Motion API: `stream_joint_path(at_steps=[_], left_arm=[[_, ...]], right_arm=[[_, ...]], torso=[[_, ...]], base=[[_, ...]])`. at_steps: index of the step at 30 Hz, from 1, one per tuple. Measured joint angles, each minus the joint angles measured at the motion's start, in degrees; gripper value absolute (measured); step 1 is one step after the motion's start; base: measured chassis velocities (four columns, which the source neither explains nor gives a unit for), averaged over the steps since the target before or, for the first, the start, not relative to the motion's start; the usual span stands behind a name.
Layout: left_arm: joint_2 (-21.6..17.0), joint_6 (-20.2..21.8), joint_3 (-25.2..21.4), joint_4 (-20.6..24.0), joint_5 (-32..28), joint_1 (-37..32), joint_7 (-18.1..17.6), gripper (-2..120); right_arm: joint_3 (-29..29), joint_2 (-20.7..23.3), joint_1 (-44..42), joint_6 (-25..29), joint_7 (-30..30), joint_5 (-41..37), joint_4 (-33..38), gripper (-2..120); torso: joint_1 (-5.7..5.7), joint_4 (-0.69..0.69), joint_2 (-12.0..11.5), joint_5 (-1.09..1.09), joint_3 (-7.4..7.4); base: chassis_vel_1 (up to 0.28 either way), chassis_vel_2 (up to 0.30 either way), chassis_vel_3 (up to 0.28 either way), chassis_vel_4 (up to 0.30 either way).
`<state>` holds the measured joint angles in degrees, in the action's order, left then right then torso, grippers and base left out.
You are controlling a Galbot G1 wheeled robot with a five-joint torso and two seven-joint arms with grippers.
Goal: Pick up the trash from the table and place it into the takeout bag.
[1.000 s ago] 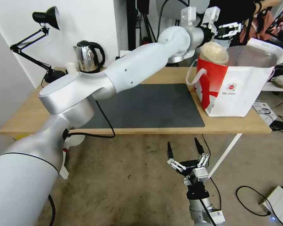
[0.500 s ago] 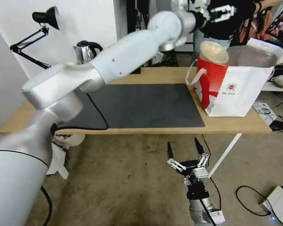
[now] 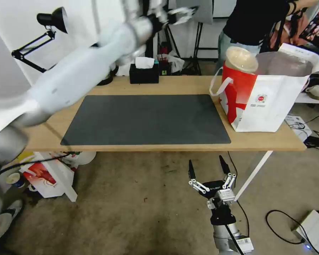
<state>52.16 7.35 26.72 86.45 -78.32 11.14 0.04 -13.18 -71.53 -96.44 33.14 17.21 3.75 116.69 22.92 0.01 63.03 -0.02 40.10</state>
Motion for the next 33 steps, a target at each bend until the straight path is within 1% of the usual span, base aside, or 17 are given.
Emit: stream_joint_path(at_steps=[3, 5, 6, 8, 9, 10, 12, 13, 15, 18, 20, 23, 28, 29, 30, 31, 33], left_arm=[[-3.24, -1.06, -4.63, 3.89, 2.92, -5.06, -0.65, 100], [-6.98, -2.91, -12.19, 8.68, 8.00, -14.53, -0.92, 100], [-6.98, -2.91, -12.19, 8.68, 8.00, -14.53, -0.92, 100], [-8.92, -3.94, -18.60, 12.40, 10.93, -22.15, -1.30, 100], [-9.09, -4.05, -19.41, 12.89, 11.20, -23.00, -1.34, 100], [-9.98, -4.70, -24.96, 16.51, 13.33, -29.08, -1.86, 100], [-10.32, -5.18, -27.47, 18.25, 14.72, -32.26, -2.07, 100], [-10.96, -6.85, -33.60, 22.83, 19.41, -41.93, -2.32, 100], [-10.97, -7.55, -35.52, 24.33, 20.86, -45.30, -2.51, 100], [-9.36, -9.42, -46.53, 31.03, 25.95, -61.16, -3.33, 100], [-8.86, -9.61, -48.72, 32.45, 26.92, -64.02, -3.46, 100], [-5.21, -11.09, -58.65, 40.59, 33.01, -76.87, -3.62, 100], [0.41, -12.45, -62.35, 45.87, 40.17, -85.21, -3.60, 100], [2.43, -12.77, -62.81, 47.06, 41.84, -87.32, -3.58, 100], [9.61, -14.21, -62.81, 49.37, 48.06, -93.14, -3.51, 100], [9.61, -14.21, -62.81, 49.37, 48.06, -93.14, -3.51, 100], [14.35, -16.47, -61.61, 49.66, 53.22, -97.23, -3.53, 100]], right_arm=[[0.01, 0.00, -0.01, 0.00, 0.00, 0.00, 0.00, 100], [0.00, 0.00, 0.00, 0.00, 0.00, 0.00, 0.00, 100], [0.00, 0.00, 0.00, 0.00, 0.00, 0.00, 0.00, 100], [0.00, 0.00, 0.00, 0.00, 0.01, 0.00, 0.00, 100], [0.00, 0.00, 0.00, 0.00, 0.01, 0.00, 0.00, 100], [0.00, 0.00, 0.00, 0.00, 0.00, 0.00, 0.00, 100], [0.02, 0.00, 0.00, 0.00, 0.00, 0.00, 0.00, 100], [-0.01, 0.01, 0.00, 0.00, 0.00, 0.00, 0.00, 100], [0.01, 0.01, 0.00, 0.00, -0.01, 0.00, 0.00, 100], [0.00, 0.01, 0.00, 0.00, 0.00, 0.00, 0.00, 100], [0.00, 0.01, 0.00, 0.00, 0.00, 0.00, 0.00, 100], [0.00, 0.00, 0.00, 0.00, 0.00, 0.00, 0.00, 100], [-0.01, 0.01, 0.00, 0.00, 0.00, 0.00, 0.00, 100], [0.01, 0.00, -0.01, 0.00, 0.00, 0.00, 0.00, 100], [0.00, 0.00, -0.01, 0.00, 0.00, 0.00, 0.00, 100], [0.00, 0.00, -0.01, 0.00, 0.00, 0.00, 0.00, 100], [-0.01, 0.01, 0.00, 0.00, 0.00, 0.00, 0.00, 100]], torso=[[0.00, -0.01, 0.00, 0.00, 0.00], [0.00, 0.00, 0.00, 0.01, 0.00], [0.00, 0.00, 0.00, 0.01, 0.00], [0.01, 0.01, -0.02, -0.07, 0.01], [0.01, 0.00, -0.02, -0.06, 0.01], [0.00, -0.01, -0.01, 0.04, 0.00], [0.00, 0.00, -0.01, 0.05, 0.00], [-0.01, 0.00, -0.01, 0.02, 0.00], [-0.01, -0.01, -0.01, 0.00, 0.00], [-0.01, 0.00, -0.01, 0.01, 0.00], [0.00, 0.00, -0.01, 0.01, 0.00], [-0.01, 0.00, 0.00, 0.03, -0.01], [-0.01, -0.02, 0.00, 0.03, 0.00], [-0.01, -0.02, 0.00, 0.03, 0.00], [-0.01, -0.01, 0.00, 0.03, 0.00], [-0.01, -0.01, 0.00, 0.03, 0.00], [-0.01, 0.00, 0.00, 0.02, 0.00]], base=[[0.000, 0.000, 0.000, 0.000], [0.000, 0.000, 0.000, 0.000], [0.000, 0.000, 0.000, 0.000], [0.000, 0.000, 0.000, 0.000], [0.000, 0.000, 0.000, 0.000], [0.000, 0.000, 0.000, 0.000], [0.000, 0.000, 0.000, 0.000], [0.000, 0.000, 0.000, 0.000], [0.000, 0.000, 0.000, 0.000], [0.000, 0.000, 0.000, 0.000], [0.000, 0.000, 0.000, 0.000], [0.000, 0.000, 0.000, 0.000], [0.000, 0.000, 0.000, 0.000], [0.000, 0.000, 0.000, 0.000], [0.000, 0.000, 0.000, 0.000], [0.000, 0.000, 0.000, 0.000], [0.000, 0.000, 0.000, 0.000]])
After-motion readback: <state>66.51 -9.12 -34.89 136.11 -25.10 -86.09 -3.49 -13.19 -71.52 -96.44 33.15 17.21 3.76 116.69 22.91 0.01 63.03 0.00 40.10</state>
